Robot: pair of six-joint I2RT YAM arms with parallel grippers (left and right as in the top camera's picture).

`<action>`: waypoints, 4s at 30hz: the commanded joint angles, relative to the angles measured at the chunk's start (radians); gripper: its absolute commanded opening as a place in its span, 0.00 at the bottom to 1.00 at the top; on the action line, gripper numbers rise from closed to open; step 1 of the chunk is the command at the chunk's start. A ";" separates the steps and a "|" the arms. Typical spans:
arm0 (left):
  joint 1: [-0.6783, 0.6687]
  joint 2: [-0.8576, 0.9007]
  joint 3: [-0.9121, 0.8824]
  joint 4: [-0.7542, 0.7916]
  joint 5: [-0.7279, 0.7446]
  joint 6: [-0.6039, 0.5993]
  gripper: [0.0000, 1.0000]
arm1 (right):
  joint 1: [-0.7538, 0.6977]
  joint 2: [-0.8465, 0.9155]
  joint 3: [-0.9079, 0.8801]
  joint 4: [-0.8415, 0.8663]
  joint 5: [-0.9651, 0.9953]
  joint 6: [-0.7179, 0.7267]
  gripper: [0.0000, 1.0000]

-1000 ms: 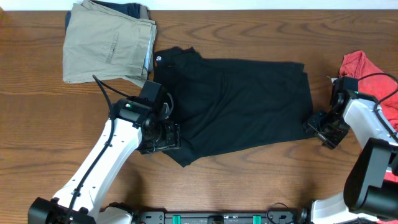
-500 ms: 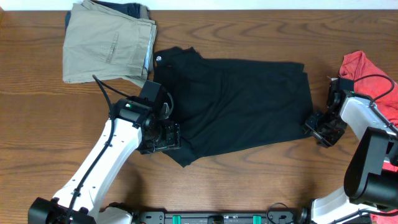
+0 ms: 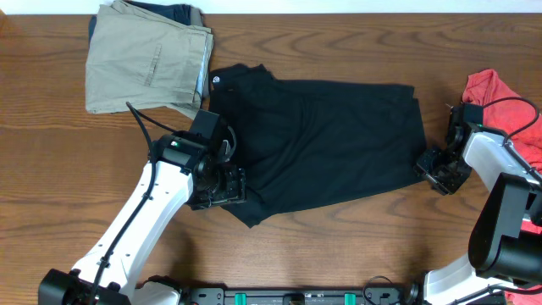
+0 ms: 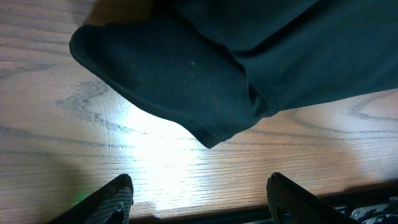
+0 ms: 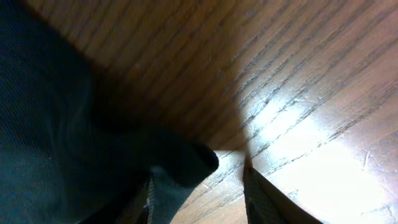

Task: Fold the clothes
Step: 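Hold the left corner and grasp the shirt's right edge with the right gripper, then lift the shirt with both grippers and stretch it between them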

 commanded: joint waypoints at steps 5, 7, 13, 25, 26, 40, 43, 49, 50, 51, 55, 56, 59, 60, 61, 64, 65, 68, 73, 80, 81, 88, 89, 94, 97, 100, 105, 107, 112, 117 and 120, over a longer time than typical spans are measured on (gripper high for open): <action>0.000 -0.007 0.005 -0.005 -0.013 -0.001 0.71 | -0.002 0.024 -0.014 0.056 0.011 -0.039 0.37; 0.000 -0.007 0.005 -0.005 -0.013 0.002 0.71 | -0.003 0.023 -0.013 0.063 -0.027 -0.068 0.33; 0.000 -0.007 0.005 -0.005 -0.013 0.002 0.71 | -0.020 0.023 -0.008 0.050 -0.119 -0.074 0.44; 0.000 -0.007 0.005 0.016 -0.013 0.002 0.71 | -0.021 0.048 -0.016 0.091 -0.104 -0.111 0.59; 0.000 -0.007 0.004 0.016 -0.013 0.002 0.71 | -0.020 0.056 -0.017 0.092 -0.103 -0.111 0.53; 0.000 -0.007 0.002 0.005 -0.013 0.002 0.71 | -0.082 0.077 0.064 -0.036 -0.071 -0.111 0.01; 0.000 -0.007 0.002 0.001 -0.012 0.002 0.71 | -0.127 0.077 0.130 -0.134 -0.073 -0.111 0.01; 0.000 -0.007 0.002 -0.015 0.039 0.002 0.66 | -0.241 0.077 0.267 -0.328 -0.071 -0.112 0.01; 0.000 -0.007 0.002 -0.017 0.042 0.002 0.65 | -0.261 0.077 0.287 -0.352 -0.070 -0.112 0.01; 0.000 -0.007 0.002 -0.018 0.042 0.002 0.65 | -0.282 0.077 0.307 -0.373 -0.069 -0.112 0.01; 0.000 -0.007 0.002 -0.029 0.041 0.000 0.65 | -0.354 0.077 0.364 -0.422 -0.070 -0.110 0.01; 0.000 -0.007 0.002 -0.036 0.042 -0.003 0.66 | -0.373 0.077 0.373 -0.432 -0.074 -0.106 0.01; 0.000 -0.007 -0.005 -0.062 0.042 -0.041 0.66 | -0.418 0.076 0.384 -0.445 -0.121 -0.097 0.01; 0.000 -0.007 -0.016 -0.064 0.045 -0.053 0.66 | -0.428 0.076 0.383 -0.446 -0.137 -0.097 0.01; -0.002 -0.007 -0.028 -0.061 0.048 -0.066 0.66 | -0.432 0.076 0.383 -0.448 -0.142 -0.097 0.01; -0.018 -0.007 -0.085 -0.020 0.052 -0.096 0.84 | -0.431 0.076 0.383 -0.449 -0.141 -0.101 0.01; -0.025 -0.007 -0.106 0.006 0.062 -0.097 0.89 | -0.427 0.076 0.383 -0.448 -0.141 -0.105 0.01; -0.050 -0.007 -0.176 0.132 0.127 -0.095 0.94 | -0.412 0.076 0.382 -0.448 -0.141 -0.105 0.01; -0.054 -0.003 -0.219 0.282 0.138 -0.060 0.95 | -0.382 0.076 0.380 -0.449 -0.141 -0.112 0.01; -0.051 0.031 -0.220 0.397 0.138 0.059 0.95 | -0.332 0.076 0.380 -0.449 -0.140 -0.112 0.01; -0.051 0.043 -0.220 0.401 0.137 0.072 0.95 | -0.325 0.076 0.380 -0.449 -0.140 -0.112 0.01; -0.044 0.165 -0.220 0.458 0.135 0.090 0.95 | -0.294 0.076 0.379 -0.449 -0.125 -0.120 0.01; -0.037 0.178 -0.220 0.468 0.142 0.093 0.95 | -0.291 0.076 0.379 -0.449 -0.121 -0.124 0.01; 0.002 0.193 -0.220 0.483 0.258 0.178 0.94 | -0.278 0.076 0.379 -0.449 -0.106 -0.126 0.01; 0.007 0.193 -0.220 0.482 0.282 0.195 0.93 | -0.270 0.076 0.379 -0.446 -0.106 -0.126 0.01; 0.007 0.193 -0.220 0.482 0.293 0.202 0.75 | -0.262 0.076 0.379 -0.445 -0.106 -0.126 0.00; 0.007 0.193 -0.220 0.482 0.293 0.202 0.50 | -0.254 0.076 0.379 -0.445 -0.106 -0.126 0.01; 0.007 0.193 -0.220 0.482 0.292 0.202 0.41 | -0.254 0.076 0.379 -0.445 -0.106 -0.126 0.01; 0.007 0.190 -0.219 0.482 0.290 0.202 0.26 | -0.254 0.076 0.379 -0.446 -0.106 -0.126 0.01; 0.007 0.165 -0.215 0.451 0.284 0.201 0.06 | -0.254 0.076 0.379 -0.448 -0.106 -0.126 0.01; 0.007 0.129 -0.211 0.415 0.283 0.201 0.06 | -0.254 0.076 0.379 -0.450 -0.106 -0.126 0.01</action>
